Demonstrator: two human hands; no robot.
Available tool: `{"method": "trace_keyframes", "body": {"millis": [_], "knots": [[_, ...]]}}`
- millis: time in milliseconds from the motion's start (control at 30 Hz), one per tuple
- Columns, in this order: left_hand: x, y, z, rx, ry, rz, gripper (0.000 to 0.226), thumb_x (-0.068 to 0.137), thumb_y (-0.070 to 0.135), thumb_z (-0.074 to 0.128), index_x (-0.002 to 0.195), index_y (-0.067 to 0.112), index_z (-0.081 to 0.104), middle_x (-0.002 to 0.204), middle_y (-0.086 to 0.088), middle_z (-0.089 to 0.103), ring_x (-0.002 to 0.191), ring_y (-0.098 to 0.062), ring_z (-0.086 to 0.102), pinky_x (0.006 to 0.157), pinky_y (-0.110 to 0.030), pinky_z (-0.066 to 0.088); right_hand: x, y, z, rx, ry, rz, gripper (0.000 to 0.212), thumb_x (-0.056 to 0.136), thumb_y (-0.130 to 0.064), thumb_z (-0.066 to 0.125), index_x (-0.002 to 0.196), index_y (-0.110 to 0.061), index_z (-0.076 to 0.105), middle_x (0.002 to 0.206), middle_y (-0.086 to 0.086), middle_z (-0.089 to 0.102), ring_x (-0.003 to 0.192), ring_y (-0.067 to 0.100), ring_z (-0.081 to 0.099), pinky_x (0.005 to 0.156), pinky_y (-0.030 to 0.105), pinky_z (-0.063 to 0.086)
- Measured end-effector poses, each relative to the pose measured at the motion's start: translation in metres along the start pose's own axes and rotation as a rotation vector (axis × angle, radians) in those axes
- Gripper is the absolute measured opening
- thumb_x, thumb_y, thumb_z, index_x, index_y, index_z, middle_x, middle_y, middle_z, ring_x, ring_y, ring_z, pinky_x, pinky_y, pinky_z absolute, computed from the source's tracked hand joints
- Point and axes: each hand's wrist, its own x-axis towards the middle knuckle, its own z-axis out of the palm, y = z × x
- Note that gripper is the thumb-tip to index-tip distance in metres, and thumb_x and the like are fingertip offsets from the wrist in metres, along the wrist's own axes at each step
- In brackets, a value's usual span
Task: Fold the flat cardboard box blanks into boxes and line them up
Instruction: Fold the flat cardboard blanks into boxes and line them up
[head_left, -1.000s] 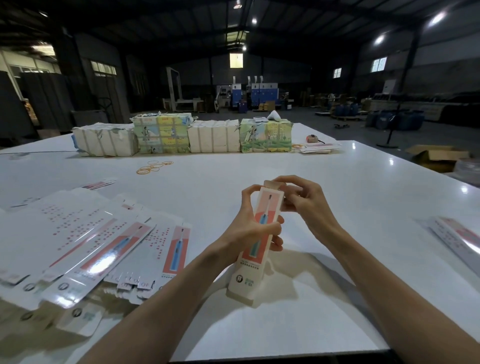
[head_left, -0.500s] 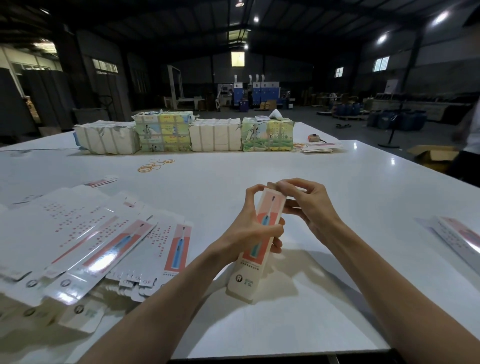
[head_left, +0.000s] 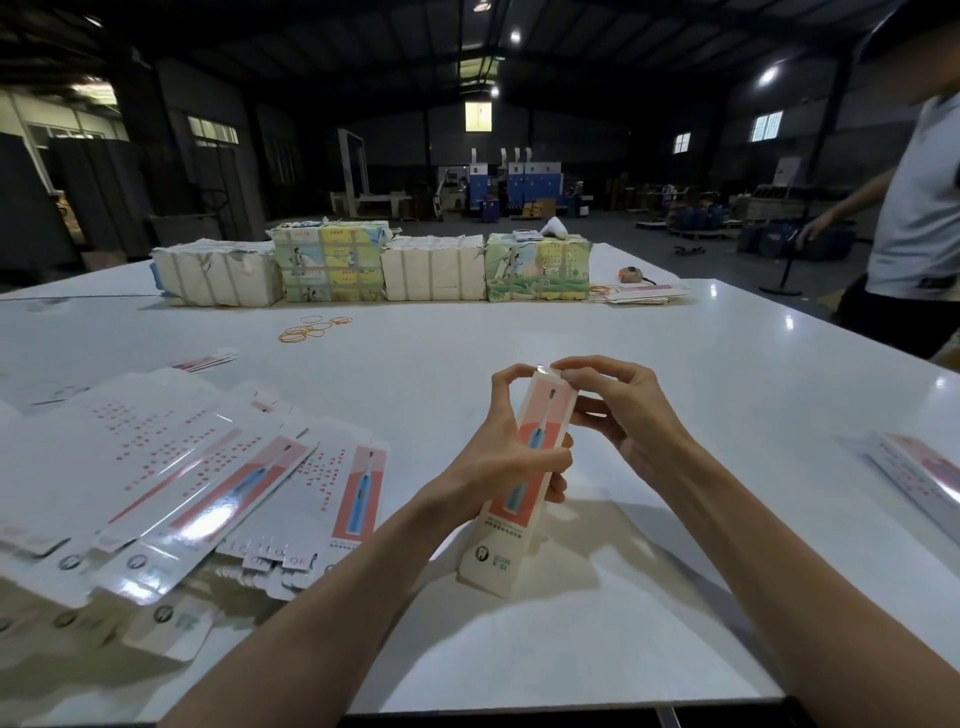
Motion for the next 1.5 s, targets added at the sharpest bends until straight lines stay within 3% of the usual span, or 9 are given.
{"method": "trace_keyframes", "body": {"millis": [433, 833, 967, 1067, 1133, 1233, 1300, 1400, 1500], "knots": [[0.003, -0.004, -0.004, -0.109, 0.021, 0.011, 0.098, 0.082, 0.012, 0.084, 0.143, 0.057, 0.022, 0.117, -0.013, 0.062, 0.075, -0.038, 0.077, 0.066, -0.039, 0.065, -0.006, -0.003, 0.0, -0.05, -0.147, -0.035, 0.021, 0.101, -0.009, 0.064, 0.117, -0.009, 0.078, 0.114, 0.011, 0.078, 0.108, 0.029, 0.075, 0.089, 0.041, 0.063], [0.005, -0.007, -0.001, -0.148, 0.113, -0.018, 0.089, 0.08, 0.018, 0.087, 0.137, 0.056, 0.03, 0.106, -0.012, 0.068, 0.079, -0.033, 0.078, 0.067, -0.036, 0.064, -0.008, 0.018, 0.015, -0.213, -0.074, -0.167, 0.022, 0.104, -0.018, 0.064, 0.123, -0.015, 0.074, 0.106, 0.002, 0.078, 0.101, 0.026, 0.076, 0.086, 0.04, 0.065], [0.005, -0.006, -0.002, -0.321, 0.175, -0.046, 0.089, 0.083, 0.012, 0.085, 0.142, 0.045, 0.028, 0.114, -0.021, 0.066, 0.077, -0.03, 0.077, 0.066, -0.035, 0.063, -0.008, 0.029, 0.028, -0.367, -0.062, -0.204, 0.038, 0.109, -0.028, 0.054, 0.148, -0.03, 0.052, 0.137, -0.008, 0.057, 0.121, 0.014, 0.064, 0.075, 0.018, 0.06], [0.004, -0.001, 0.0, -0.516, 0.263, -0.079, 0.087, 0.08, 0.012, 0.077, 0.148, 0.034, 0.027, 0.124, -0.024, 0.061, 0.084, -0.029, 0.075, 0.07, -0.041, 0.064, -0.009, 0.033, 0.03, -0.517, -0.001, -0.318, 0.032, 0.109, -0.028, 0.054, 0.14, -0.033, 0.051, 0.135, -0.003, 0.045, 0.122, 0.013, 0.056, 0.068, 0.011, 0.055], [0.003, 0.002, -0.001, -0.652, 0.334, -0.066, 0.082, 0.076, 0.018, 0.067, 0.149, 0.025, 0.031, 0.128, -0.023, 0.059, 0.097, -0.034, 0.072, 0.077, -0.047, 0.064, -0.013, 0.034, 0.031, -0.671, 0.001, -0.353, 0.028, 0.107, -0.037, 0.055, 0.135, -0.031, 0.058, 0.128, -0.004, 0.049, 0.115, 0.009, 0.057, 0.077, 0.016, 0.053], [0.001, 0.003, -0.006, -0.876, 0.368, -0.018, 0.065, 0.089, 0.016, 0.068, 0.147, 0.016, 0.038, 0.125, -0.021, 0.053, 0.104, -0.037, 0.066, 0.075, -0.048, 0.064, -0.02, 0.04, 0.034, -0.886, -0.151, -0.332, 0.05, 0.099, -0.057, 0.059, 0.138, -0.027, 0.059, 0.122, -0.008, 0.054, 0.111, 0.005, 0.05, 0.089, 0.019, 0.041], [0.002, 0.0, -0.006, -0.853, 0.368, -0.049, 0.056, 0.103, 0.021, 0.061, 0.153, 0.018, 0.036, 0.132, -0.02, 0.054, 0.113, -0.038, 0.064, 0.081, -0.048, 0.063, -0.023, 0.043, 0.035, -0.974, -0.226, -0.33, 0.06, 0.095, -0.059, 0.064, 0.141, -0.022, 0.053, 0.121, -0.007, 0.053, 0.109, 0.008, 0.047, 0.087, 0.014, 0.037], [0.003, -0.002, -0.004, -0.71, 0.306, -0.12, 0.056, 0.109, 0.034, 0.055, 0.158, 0.037, 0.028, 0.143, -0.013, 0.057, 0.12, -0.032, 0.066, 0.094, -0.047, 0.06, -0.023, 0.035, 0.027, -1.066, -0.198, -0.407, 0.024, 0.1, -0.041, 0.064, 0.112, -0.022, 0.056, 0.105, -0.004, 0.055, 0.095, 0.016, 0.052, 0.072, 0.019, 0.034], [0.004, -0.01, -0.002, -0.42, 0.265, -0.16, 0.047, 0.11, 0.036, 0.054, 0.151, 0.037, 0.033, 0.126, -0.012, 0.071, 0.106, -0.025, 0.074, 0.083, -0.031, 0.062, -0.023, 0.021, 0.002, -1.148, -0.136, -0.375, 0.014, 0.099, -0.027, 0.066, 0.106, -0.018, 0.058, 0.102, 0.006, 0.063, 0.089, 0.025, 0.061, 0.065, 0.019, 0.034]]}}
